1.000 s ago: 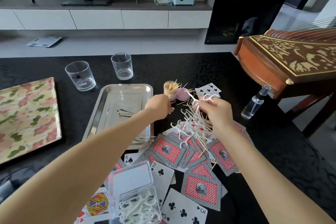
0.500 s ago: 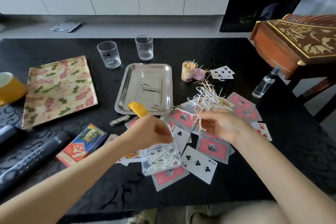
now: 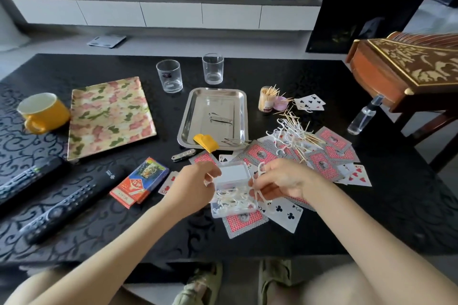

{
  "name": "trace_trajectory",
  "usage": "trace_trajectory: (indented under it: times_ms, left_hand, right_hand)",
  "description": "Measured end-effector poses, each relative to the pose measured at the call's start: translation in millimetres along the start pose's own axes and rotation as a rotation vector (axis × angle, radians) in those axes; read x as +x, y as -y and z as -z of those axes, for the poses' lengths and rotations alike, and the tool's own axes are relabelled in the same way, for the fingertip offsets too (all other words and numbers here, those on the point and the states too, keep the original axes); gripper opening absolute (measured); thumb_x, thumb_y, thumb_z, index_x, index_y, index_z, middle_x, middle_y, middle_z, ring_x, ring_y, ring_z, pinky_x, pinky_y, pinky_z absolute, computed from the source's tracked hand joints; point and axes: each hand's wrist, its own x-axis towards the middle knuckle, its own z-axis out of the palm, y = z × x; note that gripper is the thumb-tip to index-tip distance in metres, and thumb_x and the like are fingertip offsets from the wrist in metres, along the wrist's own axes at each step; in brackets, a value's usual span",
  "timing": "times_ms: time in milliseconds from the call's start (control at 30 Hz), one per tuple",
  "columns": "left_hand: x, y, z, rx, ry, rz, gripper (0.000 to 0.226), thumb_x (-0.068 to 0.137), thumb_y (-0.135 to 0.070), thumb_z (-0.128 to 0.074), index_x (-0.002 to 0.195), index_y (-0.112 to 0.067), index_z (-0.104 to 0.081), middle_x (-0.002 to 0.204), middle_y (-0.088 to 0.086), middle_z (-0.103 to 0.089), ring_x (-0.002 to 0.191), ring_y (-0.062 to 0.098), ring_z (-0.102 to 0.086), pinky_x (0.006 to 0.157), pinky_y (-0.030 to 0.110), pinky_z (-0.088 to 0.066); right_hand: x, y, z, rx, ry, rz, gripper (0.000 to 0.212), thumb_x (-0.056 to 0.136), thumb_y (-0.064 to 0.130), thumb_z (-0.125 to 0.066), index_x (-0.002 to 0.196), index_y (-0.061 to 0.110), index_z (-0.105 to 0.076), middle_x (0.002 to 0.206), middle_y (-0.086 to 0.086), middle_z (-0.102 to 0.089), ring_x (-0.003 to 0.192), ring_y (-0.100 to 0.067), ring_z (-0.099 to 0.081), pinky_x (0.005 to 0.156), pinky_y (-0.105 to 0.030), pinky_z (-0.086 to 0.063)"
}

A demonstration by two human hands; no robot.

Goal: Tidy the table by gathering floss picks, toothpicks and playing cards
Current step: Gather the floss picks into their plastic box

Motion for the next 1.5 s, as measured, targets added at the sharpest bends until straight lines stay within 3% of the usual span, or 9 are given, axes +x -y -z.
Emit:
trace_trajectory:
  times_ms: [233, 433, 633, 800, 933, 1067, 1233, 1400, 1500]
  left_hand:
    - [-12, 1, -14, 0.117, 0.155, -0.083, 0.038, 0.088, -0.029, -0.06, 0.125, -0.022, -0.058, 0.122, -0.007, -0.06, 0.113, 0.009, -0.051, 0.089, 0.013, -0.035]
    - [-11, 5, -26, 0.152, 0.08, -0.104, 0.029, 0.093, -0.015, -0.052, 0.121, -0.018, -0.062, 0.118, -0.003, -0.062, 0.11, 0.011, -0.052, 0.09, 0.017, -0.038]
    - [-11, 0, -33, 0.078, 0.006, -0.103, 0.028, 0.09, -0.038, -0.055, 0.104, -0.017, -0.067, 0.099, -0.003, -0.066, 0.091, 0.012, -0.059, 0.073, 0.018, -0.043]
    - [-9, -3, -36, 0.185, 0.076, -0.09, 0.035, 0.09, -0.029, -0.059, 0.122, -0.017, -0.058, 0.115, 0.0, -0.059, 0.103, 0.014, -0.055, 0.081, 0.02, -0.043]
    - [-8, -1, -35, 0.186, 0.083, -0.092, 0.033, 0.091, -0.02, -0.057, 0.124, -0.019, -0.058, 0.117, -0.001, -0.058, 0.104, 0.014, -0.056, 0.084, 0.022, -0.045]
    - [-9, 2, -33, 0.184, 0.126, -0.155, 0.036, 0.088, -0.029, -0.061, 0.124, -0.023, -0.06, 0.12, -0.005, -0.058, 0.112, 0.013, -0.051, 0.091, 0.022, -0.042]
    - [-7, 6, -30, 0.177, 0.166, -0.185, 0.035, 0.091, -0.026, -0.058, 0.126, -0.026, -0.059, 0.119, -0.005, -0.058, 0.114, 0.013, -0.049, 0.091, 0.022, -0.039]
    - [-5, 5, -29, 0.166, 0.163, -0.158, 0.033, 0.088, -0.022, -0.063, 0.121, -0.024, -0.062, 0.115, -0.003, -0.06, 0.106, 0.014, -0.054, 0.088, 0.024, -0.044]
    - [-3, 4, -30, 0.123, 0.139, -0.121, 0.03, 0.085, -0.018, -0.067, 0.115, -0.023, -0.065, 0.111, -0.004, -0.062, 0.096, 0.013, -0.056, 0.082, 0.022, -0.046]
  right_hand:
    - [18, 21, -31, -0.197, -0.062, 0.046, 0.02, 0.079, -0.005, -0.069, 0.097, -0.01, -0.062, 0.078, -0.016, -0.068, 0.061, -0.02, -0.065, 0.065, -0.031, -0.057]
    - [25, 0, -42, -0.044, -0.383, 0.189, 0.012, 0.077, -0.008, -0.066, 0.087, -0.015, -0.063, 0.085, -0.022, -0.068, 0.074, -0.03, -0.071, 0.07, -0.045, -0.059]
    - [20, -31, -59, 0.165, -0.59, 0.247, 0.018, 0.082, 0.006, -0.068, 0.075, -0.01, -0.063, 0.069, -0.011, -0.068, 0.061, -0.016, -0.068, 0.058, -0.03, -0.056]
    - [9, -39, -67, 0.263, -0.477, 0.193, 0.023, 0.089, 0.017, -0.061, 0.074, 0.003, -0.071, 0.075, -0.011, -0.072, 0.072, -0.022, -0.071, 0.067, -0.033, -0.059]
    - [3, -43, -56, -0.1, -0.583, 0.292, 0.026, 0.093, 0.016, -0.055, 0.083, -0.002, -0.07, 0.08, -0.009, -0.071, 0.071, -0.019, -0.067, 0.058, -0.024, -0.051]
    - [-1, -43, -49, -0.278, -0.519, 0.369, 0.03, 0.093, 0.001, -0.048, 0.117, 0.007, -0.065, 0.104, -0.002, -0.069, 0.071, -0.002, -0.06, 0.055, -0.006, -0.047]
    - [-7, -41, -46, -0.298, -0.223, 0.349, 0.061, 0.091, -0.01, -0.037, 0.145, 0.018, -0.034, 0.136, 0.002, -0.053, 0.111, -0.012, -0.059, 0.084, -0.032, -0.052]
    - [0, -46, -42, -0.378, -0.276, 0.455, 0.067, 0.085, -0.012, -0.053, 0.142, 0.02, -0.036, 0.13, -0.001, -0.056, 0.117, -0.007, -0.054, 0.077, -0.009, -0.047]
    - [3, -46, -45, -0.517, -0.367, 0.53, 0.057, 0.083, -0.009, -0.056, 0.13, 0.021, -0.046, 0.118, 0.001, -0.058, 0.108, -0.007, -0.057, 0.074, -0.014, -0.05]
